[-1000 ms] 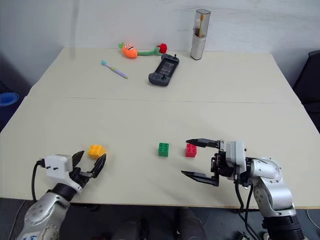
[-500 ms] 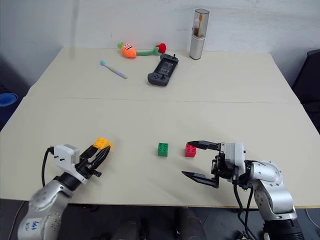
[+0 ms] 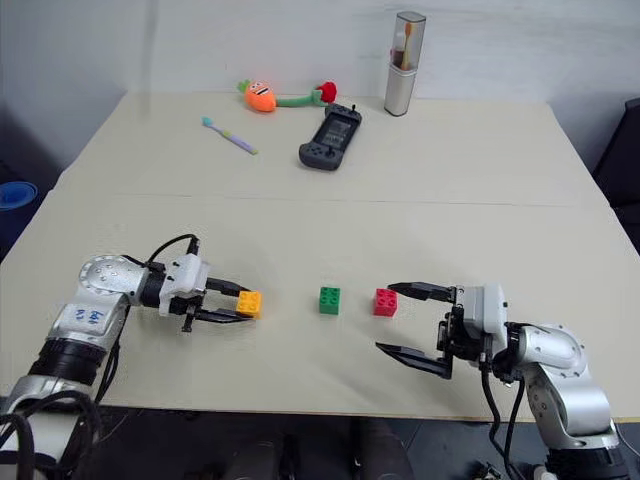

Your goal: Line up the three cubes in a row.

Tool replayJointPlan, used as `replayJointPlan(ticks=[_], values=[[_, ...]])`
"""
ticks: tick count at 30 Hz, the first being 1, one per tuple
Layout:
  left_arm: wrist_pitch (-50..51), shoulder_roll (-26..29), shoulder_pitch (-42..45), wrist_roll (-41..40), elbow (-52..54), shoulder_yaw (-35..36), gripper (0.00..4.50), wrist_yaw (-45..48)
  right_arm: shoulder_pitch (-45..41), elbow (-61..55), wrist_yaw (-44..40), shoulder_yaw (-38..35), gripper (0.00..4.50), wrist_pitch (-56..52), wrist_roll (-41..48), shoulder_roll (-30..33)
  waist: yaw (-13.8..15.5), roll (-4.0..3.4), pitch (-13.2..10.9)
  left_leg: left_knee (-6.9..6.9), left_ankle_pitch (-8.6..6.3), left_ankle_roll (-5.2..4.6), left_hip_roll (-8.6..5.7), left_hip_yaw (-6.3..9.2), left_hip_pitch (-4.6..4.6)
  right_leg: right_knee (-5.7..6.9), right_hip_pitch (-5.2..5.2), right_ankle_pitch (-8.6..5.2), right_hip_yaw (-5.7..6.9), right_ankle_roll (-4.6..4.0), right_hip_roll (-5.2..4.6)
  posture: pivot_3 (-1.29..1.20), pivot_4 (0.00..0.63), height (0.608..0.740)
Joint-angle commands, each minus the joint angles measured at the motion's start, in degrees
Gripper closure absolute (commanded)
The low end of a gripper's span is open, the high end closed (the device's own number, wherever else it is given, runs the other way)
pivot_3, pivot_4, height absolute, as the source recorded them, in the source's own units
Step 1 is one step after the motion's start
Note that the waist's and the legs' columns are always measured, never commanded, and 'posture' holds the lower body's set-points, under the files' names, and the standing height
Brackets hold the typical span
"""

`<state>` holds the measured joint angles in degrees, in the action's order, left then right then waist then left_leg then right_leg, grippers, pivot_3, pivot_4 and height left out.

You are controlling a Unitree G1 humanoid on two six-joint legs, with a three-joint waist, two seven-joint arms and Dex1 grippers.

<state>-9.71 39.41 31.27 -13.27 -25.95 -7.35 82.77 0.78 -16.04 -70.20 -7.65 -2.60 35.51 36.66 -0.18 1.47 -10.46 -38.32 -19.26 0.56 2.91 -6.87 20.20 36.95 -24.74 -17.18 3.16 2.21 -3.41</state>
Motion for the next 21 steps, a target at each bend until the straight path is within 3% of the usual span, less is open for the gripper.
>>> replayJointPlan(ticks=[1,5,21], values=[[-4.0,-1.8,2.8,0.9,-5.2,-0.5,3.02,2.2,1.1,-3.0,1.0,-2.1,0.0,0.5,0.5,0.7,0.1,0.01,0.0,-0.04,0.01,-0.01,-0.01,-0.01,0.0,0.03,0.01,0.01,-0.01,0.02,-0.01,0.0,0.15,0.74],[-7.8,-5.1,6.4,2.9,-11.4,-1.5,3.02,1.9,1.9,-3.6,1.7,-2.4,0.0,0.5,0.5,0.7,0.1,0.01,0.0,-0.36,-0.04,-0.17,-0.05,0.08,-0.01,0.08,0.18,0.11,-0.01,0.18,-0.05,0.0,0.15,0.74],[-15.0,-9.0,16.1,6.4,-28.6,-2.3,3.02,4.7,3.6,-4.5,2.7,-2.9,0.0,0.5,0.4,0.8,0.1,0.01,0.0,-0.59,-0.21,-0.44,-0.09,0.1,0.02,0.14,0.23,0.14,0.01,0.24,-0.09,0.0,0.15,0.74]])
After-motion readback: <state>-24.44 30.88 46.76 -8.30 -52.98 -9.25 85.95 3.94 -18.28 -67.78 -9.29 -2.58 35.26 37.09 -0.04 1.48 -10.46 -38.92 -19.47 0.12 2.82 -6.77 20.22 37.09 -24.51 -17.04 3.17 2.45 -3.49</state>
